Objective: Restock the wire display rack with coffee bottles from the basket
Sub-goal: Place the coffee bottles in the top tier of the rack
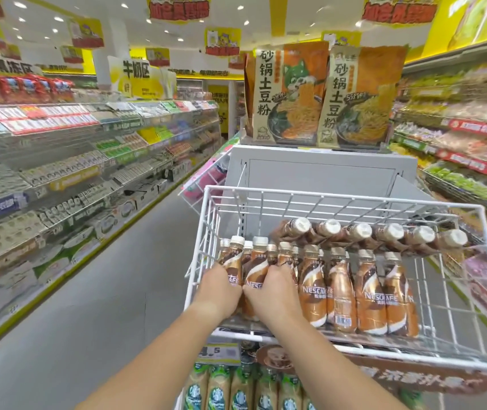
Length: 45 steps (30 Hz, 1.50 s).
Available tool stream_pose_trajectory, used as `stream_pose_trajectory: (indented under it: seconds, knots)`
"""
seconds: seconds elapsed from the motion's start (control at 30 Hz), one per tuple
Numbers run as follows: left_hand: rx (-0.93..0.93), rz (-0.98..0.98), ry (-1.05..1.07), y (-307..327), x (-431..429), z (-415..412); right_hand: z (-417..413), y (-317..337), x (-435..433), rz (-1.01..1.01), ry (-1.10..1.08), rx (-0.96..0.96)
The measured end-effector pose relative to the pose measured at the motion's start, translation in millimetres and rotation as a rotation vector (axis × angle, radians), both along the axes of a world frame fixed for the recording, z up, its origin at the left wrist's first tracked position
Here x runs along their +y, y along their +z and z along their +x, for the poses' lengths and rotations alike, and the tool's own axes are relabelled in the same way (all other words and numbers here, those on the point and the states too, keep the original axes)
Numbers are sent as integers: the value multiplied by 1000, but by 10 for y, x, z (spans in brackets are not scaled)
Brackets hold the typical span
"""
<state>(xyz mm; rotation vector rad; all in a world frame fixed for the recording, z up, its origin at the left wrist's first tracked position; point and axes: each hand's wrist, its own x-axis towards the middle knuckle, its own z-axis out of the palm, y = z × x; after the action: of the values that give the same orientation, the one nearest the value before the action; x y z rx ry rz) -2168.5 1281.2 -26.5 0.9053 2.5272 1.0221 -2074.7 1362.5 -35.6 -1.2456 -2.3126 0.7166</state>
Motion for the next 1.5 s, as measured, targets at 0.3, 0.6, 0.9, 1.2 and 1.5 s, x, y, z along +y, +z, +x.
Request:
stream_pose_trajectory:
  seconds: [0.3, 0.6, 0.9, 1.2, 1.5]
  knots:
    - [4, -128, -92, -34, 1, -68, -56, -49, 117, 229, -14, -238]
    - [63, -242, -54, -62, 30, -41, 18, -134, 185, 324, 91, -288]
    - [16, -218, -177, -77, -57, -77, 93, -133, 207, 272, 153, -263]
    - [-47, -213, -129, -22, -85, -16, 127, -142, 285, 302, 216, -288]
    - [237, -223, -259, 128, -214, 96, 296, -56, 240, 482, 269, -299]
